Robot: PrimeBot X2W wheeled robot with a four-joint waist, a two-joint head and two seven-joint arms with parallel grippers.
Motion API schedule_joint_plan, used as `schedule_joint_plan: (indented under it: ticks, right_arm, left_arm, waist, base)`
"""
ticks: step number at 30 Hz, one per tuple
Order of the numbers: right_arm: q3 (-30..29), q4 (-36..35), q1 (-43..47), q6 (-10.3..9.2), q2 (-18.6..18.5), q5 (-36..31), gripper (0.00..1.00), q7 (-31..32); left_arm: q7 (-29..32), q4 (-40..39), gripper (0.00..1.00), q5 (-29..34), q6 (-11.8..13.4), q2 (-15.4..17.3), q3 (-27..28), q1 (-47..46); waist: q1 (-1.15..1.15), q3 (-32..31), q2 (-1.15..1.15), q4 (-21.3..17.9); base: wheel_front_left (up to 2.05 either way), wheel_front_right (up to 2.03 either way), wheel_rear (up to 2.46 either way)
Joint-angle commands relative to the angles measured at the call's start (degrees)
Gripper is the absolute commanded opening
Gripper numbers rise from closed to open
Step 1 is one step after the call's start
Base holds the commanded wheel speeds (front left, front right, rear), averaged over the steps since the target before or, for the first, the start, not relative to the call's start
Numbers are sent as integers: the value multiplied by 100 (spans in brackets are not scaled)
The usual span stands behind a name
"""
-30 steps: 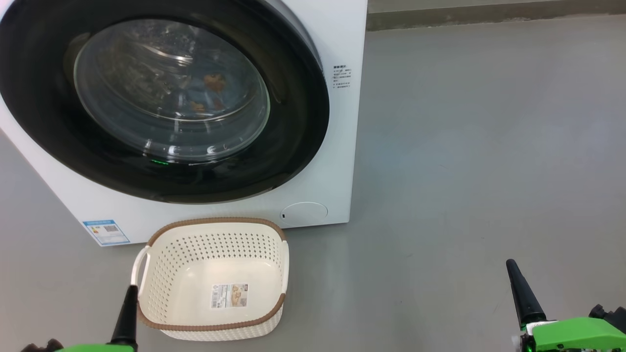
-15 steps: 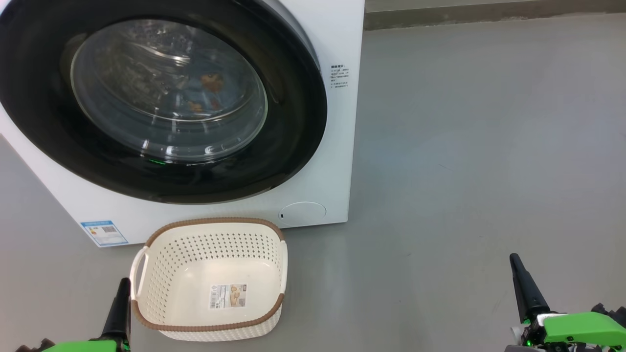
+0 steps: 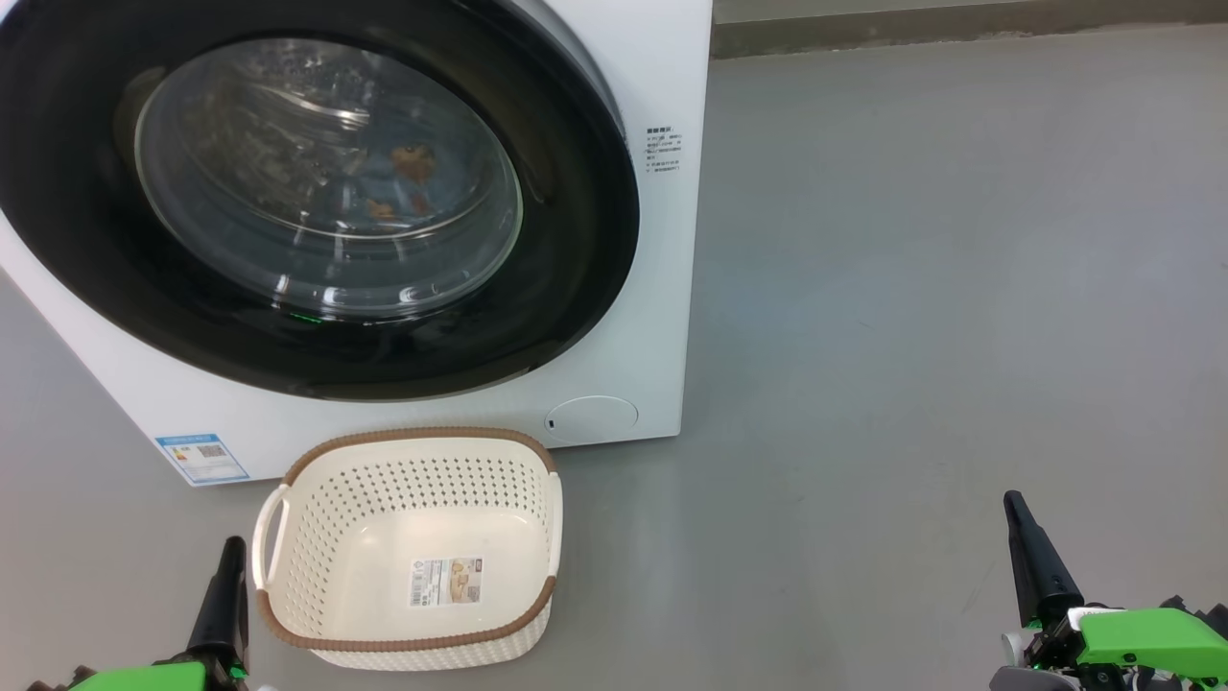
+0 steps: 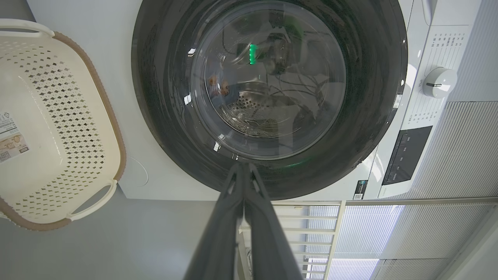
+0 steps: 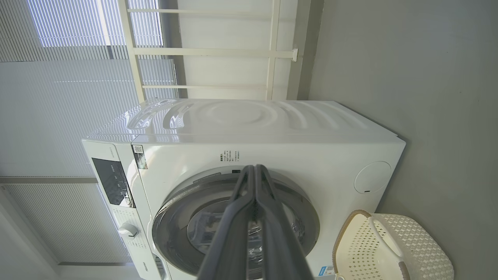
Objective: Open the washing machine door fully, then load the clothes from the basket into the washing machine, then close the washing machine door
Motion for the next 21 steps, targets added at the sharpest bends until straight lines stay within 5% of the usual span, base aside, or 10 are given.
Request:
schedule_joint_plan:
  ticks: [1,21]
  right_arm:
    - [125,-140,-225,-8,-45,16,0,37]
    - [86,-138,-228,-8,-18,-17,0,68]
  left_arm:
    - [27,-95,0,-20,-66,64,195,-227]
    - [50,-94,0,4,-66,44,223,-229]
  waist:
    - [0,0,0,0]
    - [0,0,0,0]
  base:
    - [0,0,0]
    - [0,0,0]
